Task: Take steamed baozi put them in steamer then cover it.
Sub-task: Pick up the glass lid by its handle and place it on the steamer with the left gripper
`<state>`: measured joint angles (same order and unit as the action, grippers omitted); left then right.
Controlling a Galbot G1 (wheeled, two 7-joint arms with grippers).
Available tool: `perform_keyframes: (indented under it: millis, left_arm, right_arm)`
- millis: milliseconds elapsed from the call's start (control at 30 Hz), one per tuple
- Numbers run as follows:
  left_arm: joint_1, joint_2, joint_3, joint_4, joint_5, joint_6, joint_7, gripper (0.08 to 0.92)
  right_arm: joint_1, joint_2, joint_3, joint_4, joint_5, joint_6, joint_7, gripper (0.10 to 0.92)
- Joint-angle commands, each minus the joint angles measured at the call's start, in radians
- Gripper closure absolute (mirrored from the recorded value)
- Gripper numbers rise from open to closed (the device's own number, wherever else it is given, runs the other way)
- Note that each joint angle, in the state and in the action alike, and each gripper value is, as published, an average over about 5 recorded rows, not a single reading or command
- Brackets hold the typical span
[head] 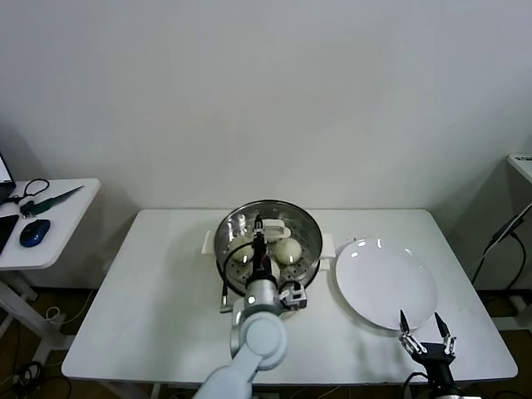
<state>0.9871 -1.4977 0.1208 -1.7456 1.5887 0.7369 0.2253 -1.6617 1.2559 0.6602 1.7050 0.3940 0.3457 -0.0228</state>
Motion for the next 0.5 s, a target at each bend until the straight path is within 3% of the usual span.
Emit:
perform_keyframes:
  millis: [33,167,300,500]
  left_arm:
    - [0.011,0.04,0.02,-0.091,-0.196,0.028,-0.022,0.667]
    - [0.035,0.084,0.038,-0.222,-0.362,0.046,-0.046,0.546]
    - [0.077,0.128,0.022,-0.329,-0.609,0.02,-0.124,0.433]
    - [0.197,0.166,-0.15,-0.431,-1.076,-0.19,-0.279,0.26]
  right_arm:
    - [0.004,0.0,0.0,0.004,0.001,-0.007,0.006,0.203]
    - [0.003,-0.004,-0.001,0.011,-0.004,-0.008,0.01,0.203]
    - [0.007,-0.001,-0.002,0.022,-0.009,-0.013,0.013,0.203]
    - [0.019,0.012,-0.008,0.027,-0.042,-0.011,0.008,0.203]
